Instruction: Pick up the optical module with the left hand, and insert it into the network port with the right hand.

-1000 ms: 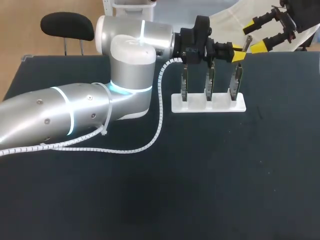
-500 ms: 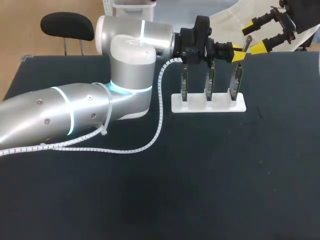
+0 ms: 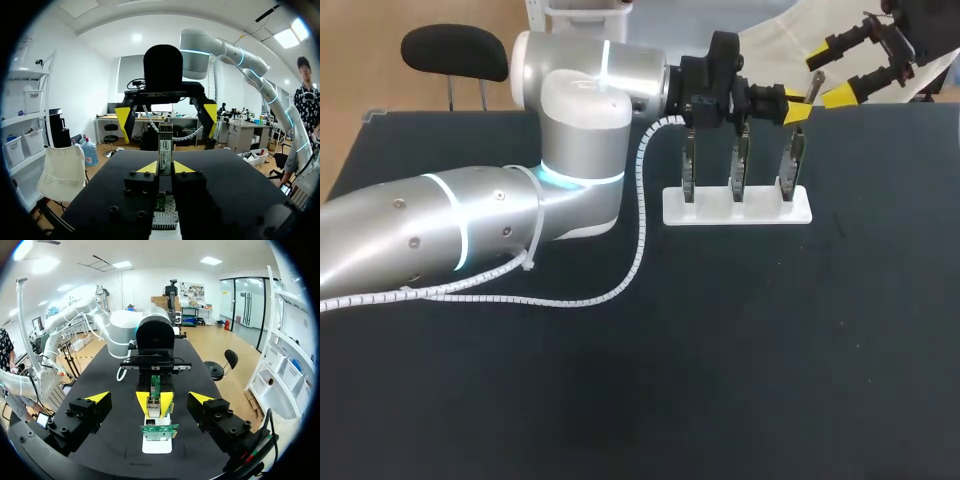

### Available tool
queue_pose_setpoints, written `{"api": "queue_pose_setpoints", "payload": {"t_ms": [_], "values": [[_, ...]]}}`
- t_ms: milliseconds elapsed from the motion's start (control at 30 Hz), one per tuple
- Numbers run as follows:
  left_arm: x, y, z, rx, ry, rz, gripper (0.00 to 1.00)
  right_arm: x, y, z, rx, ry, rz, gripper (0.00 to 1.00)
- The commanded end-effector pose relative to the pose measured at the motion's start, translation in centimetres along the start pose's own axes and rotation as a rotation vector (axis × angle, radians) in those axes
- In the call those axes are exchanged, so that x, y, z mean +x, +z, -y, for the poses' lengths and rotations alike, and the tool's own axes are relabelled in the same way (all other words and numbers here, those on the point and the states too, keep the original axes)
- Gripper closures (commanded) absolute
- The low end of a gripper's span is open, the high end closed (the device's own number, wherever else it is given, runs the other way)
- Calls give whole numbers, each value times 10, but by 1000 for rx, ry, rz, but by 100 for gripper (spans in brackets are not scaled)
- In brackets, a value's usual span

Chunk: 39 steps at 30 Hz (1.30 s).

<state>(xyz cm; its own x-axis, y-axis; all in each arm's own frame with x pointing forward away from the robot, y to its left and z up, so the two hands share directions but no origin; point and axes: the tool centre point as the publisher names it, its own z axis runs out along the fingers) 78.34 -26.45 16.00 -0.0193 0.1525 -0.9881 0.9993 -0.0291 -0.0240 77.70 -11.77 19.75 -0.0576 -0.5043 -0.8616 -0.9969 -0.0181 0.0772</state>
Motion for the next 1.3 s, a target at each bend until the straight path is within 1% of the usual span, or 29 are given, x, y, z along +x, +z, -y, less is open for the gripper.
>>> {"api": "queue_pose_setpoints", "payload": {"t_ms": [33, 133, 167, 200, 233, 1167, 1200, 1233, 1267, 1300], "values": [[1, 1, -2, 3, 1, 2, 100, 0, 0, 0, -1, -1, 1, 0], [1, 1, -2, 3, 1, 2, 100, 0, 0, -1, -2, -1, 7, 0], [1, 1, -2, 3, 1, 2, 100, -1, 0, -1, -3, 0, 7, 31], [1, 1, -2, 3, 1, 2, 100, -1, 0, -1, 1, -2, 6, 67], [1, 1, -2, 3, 1, 2, 100, -1, 0, -1, 1, 2, 8, 100], [1, 1, -2, 3, 1, 2, 100, 1, 2, -7, -11, 0, 10, 100], [1, 1, -2, 3, 1, 2, 94, 1, 2, -7, -11, 0, 11, 100], [1, 1, -2, 3, 1, 2, 82, 1, 2, -7, -12, 0, 12, 100], [1, 1, -2, 3, 1, 2, 52, 0, 3, -7, -12, -1, 13, 100], [1, 1, -2, 3, 1, 2, 0, 0, 3, -7, -13, -1, 13, 100]]}}
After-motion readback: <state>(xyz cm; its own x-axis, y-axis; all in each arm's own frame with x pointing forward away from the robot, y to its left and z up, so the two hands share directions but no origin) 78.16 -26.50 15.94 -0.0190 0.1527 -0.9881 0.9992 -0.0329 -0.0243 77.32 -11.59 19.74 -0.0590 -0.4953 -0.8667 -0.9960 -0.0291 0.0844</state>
